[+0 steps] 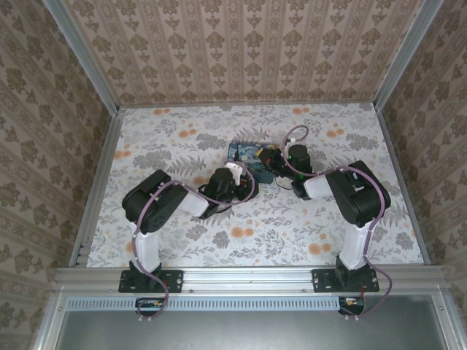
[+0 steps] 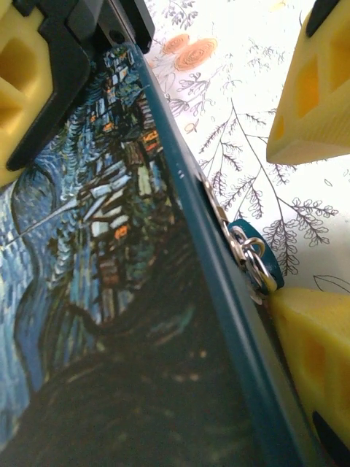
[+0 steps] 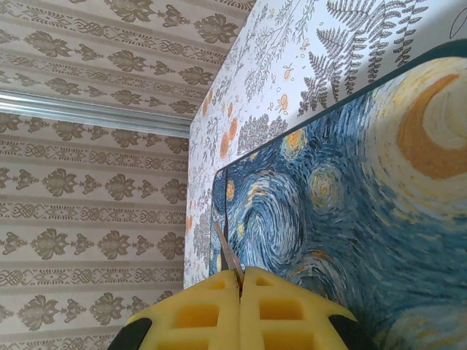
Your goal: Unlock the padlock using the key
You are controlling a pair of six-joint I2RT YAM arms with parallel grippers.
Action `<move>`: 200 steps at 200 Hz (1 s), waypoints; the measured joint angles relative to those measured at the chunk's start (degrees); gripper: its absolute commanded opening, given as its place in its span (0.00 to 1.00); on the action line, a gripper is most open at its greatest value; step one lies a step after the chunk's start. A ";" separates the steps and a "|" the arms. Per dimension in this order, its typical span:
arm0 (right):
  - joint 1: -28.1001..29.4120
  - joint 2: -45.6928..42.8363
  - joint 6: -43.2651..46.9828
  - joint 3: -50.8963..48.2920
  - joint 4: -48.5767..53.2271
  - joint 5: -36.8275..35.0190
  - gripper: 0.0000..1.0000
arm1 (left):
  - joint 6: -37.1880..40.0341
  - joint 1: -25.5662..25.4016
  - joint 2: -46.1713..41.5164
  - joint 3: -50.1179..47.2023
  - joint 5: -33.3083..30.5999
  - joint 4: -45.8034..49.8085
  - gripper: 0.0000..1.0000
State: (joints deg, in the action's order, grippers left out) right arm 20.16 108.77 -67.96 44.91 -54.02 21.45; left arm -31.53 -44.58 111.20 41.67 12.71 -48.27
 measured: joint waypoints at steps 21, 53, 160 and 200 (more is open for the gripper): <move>0.00 0.04 0.00 0.00 -0.07 0.00 0.00 | -1.29 0.04 0.52 0.00 0.39 -1.38 0.51; 0.00 0.15 -0.02 0.00 -0.22 0.00 0.00 | -4.04 0.50 1.70 0.00 1.33 -4.52 0.52; -0.04 1.03 -0.98 0.00 -2.10 0.00 0.00 | -13.00 1.16 3.61 -0.66 2.91 -10.88 0.52; -0.11 1.36 -1.14 0.00 -2.82 -0.02 0.00 | -13.27 0.68 3.58 0.98 2.05 -8.33 0.57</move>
State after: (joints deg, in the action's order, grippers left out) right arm 20.05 110.13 -69.10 44.91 -56.84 21.43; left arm -44.80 -43.90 114.78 42.65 14.76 -56.60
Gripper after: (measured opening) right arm 0.067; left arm 0.562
